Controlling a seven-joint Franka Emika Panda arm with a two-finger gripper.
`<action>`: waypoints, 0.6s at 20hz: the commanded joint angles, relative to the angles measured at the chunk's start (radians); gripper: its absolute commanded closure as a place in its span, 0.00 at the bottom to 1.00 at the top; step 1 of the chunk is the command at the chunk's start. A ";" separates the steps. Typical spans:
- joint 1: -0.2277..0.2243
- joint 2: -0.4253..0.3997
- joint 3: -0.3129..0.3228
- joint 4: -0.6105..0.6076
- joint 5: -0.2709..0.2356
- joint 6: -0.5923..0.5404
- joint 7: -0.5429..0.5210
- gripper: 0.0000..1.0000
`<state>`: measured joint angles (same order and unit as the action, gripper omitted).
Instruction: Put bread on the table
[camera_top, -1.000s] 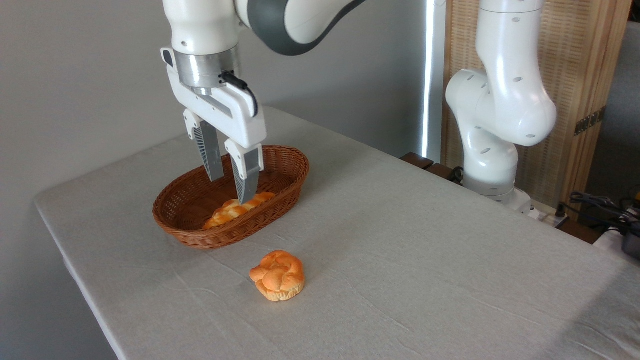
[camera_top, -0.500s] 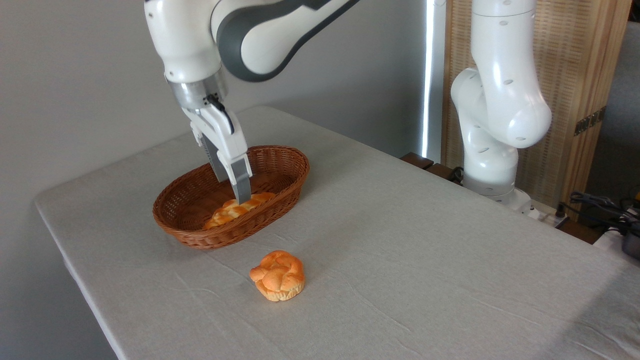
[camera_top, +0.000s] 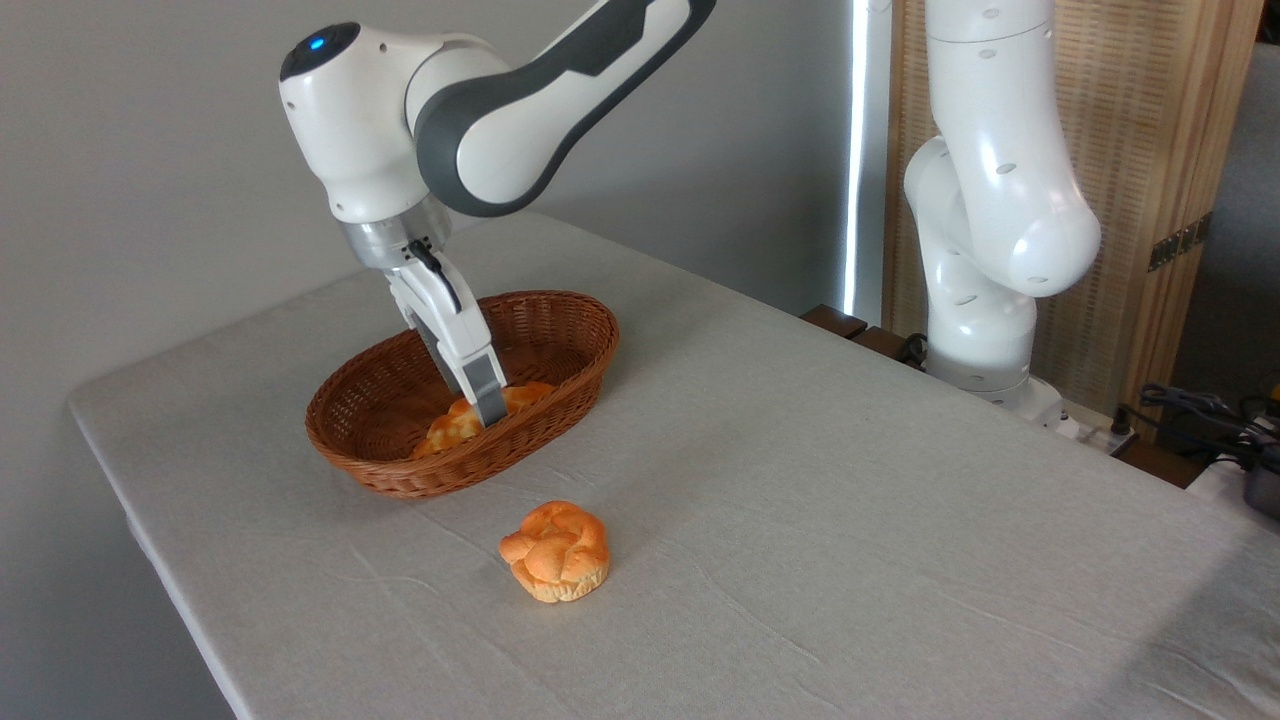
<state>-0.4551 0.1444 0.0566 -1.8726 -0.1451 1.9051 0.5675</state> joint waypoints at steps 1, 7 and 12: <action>-0.036 0.038 0.009 0.003 0.002 0.035 -0.001 0.00; -0.053 0.053 0.009 0.004 0.015 0.055 0.003 0.50; -0.053 0.050 0.011 0.004 0.015 0.054 0.011 0.63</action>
<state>-0.4898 0.1729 0.0582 -1.8710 -0.1244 1.9311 0.5679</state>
